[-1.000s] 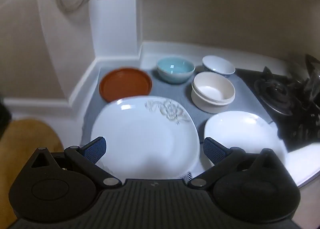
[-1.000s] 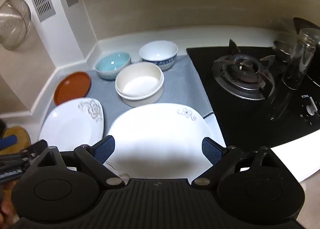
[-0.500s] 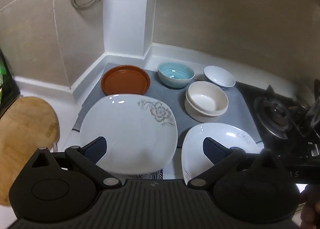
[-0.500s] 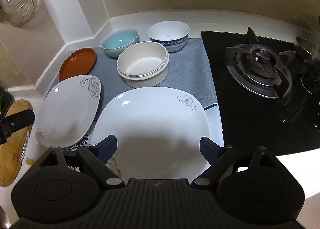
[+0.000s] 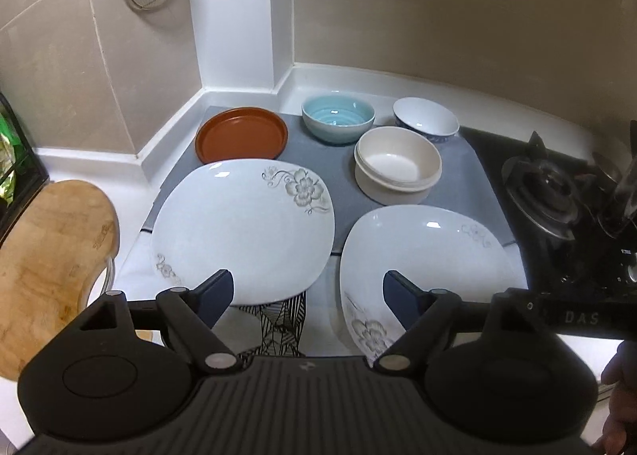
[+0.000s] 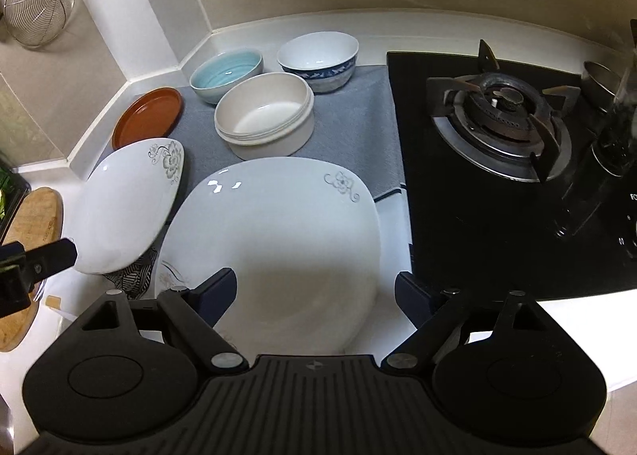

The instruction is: Organize plates and bowls

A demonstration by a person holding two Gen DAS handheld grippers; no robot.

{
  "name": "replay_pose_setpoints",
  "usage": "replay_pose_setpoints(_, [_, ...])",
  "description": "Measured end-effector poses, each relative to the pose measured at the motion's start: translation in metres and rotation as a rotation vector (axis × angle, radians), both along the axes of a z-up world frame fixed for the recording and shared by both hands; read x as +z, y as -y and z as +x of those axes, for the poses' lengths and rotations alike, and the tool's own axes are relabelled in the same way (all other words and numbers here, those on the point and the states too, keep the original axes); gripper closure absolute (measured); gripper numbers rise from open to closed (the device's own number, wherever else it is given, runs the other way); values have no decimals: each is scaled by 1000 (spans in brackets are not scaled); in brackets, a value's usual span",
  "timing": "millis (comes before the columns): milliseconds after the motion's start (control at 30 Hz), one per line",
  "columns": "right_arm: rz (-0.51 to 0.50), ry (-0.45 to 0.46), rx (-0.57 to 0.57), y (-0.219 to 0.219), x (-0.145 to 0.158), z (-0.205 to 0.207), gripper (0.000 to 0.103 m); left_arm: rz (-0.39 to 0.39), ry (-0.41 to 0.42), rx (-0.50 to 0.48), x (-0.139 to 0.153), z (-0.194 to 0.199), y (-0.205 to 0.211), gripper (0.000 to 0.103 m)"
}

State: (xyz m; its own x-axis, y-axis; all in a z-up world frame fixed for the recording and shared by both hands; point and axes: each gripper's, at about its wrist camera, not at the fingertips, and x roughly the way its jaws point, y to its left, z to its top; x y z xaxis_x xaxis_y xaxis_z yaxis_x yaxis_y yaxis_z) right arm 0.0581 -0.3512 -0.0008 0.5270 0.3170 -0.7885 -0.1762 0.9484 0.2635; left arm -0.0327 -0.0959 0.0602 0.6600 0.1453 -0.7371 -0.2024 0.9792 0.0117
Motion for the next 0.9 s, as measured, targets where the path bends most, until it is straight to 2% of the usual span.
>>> replay_pose_setpoints(100, [14,1,-7,5,0,-1,17,-3,1,-20,6,-3,2,25])
replay_pose_setpoints(167, [20,3,-9,7,-1,-2,17,-11,1,-31,7,-7,6,39])
replay_pose_setpoints(233, [29,3,-8,9,-1,-5,19,2,7,-35,8,-10,17,44])
replay_pose_setpoints(467, [72,-1,-1,16,-2,-7,24,19,26,-36,6,-21,32,44])
replay_pose_setpoints(900, [115,-1,22,14,0,-14,25,20,46,-20,5,-28,31,44])
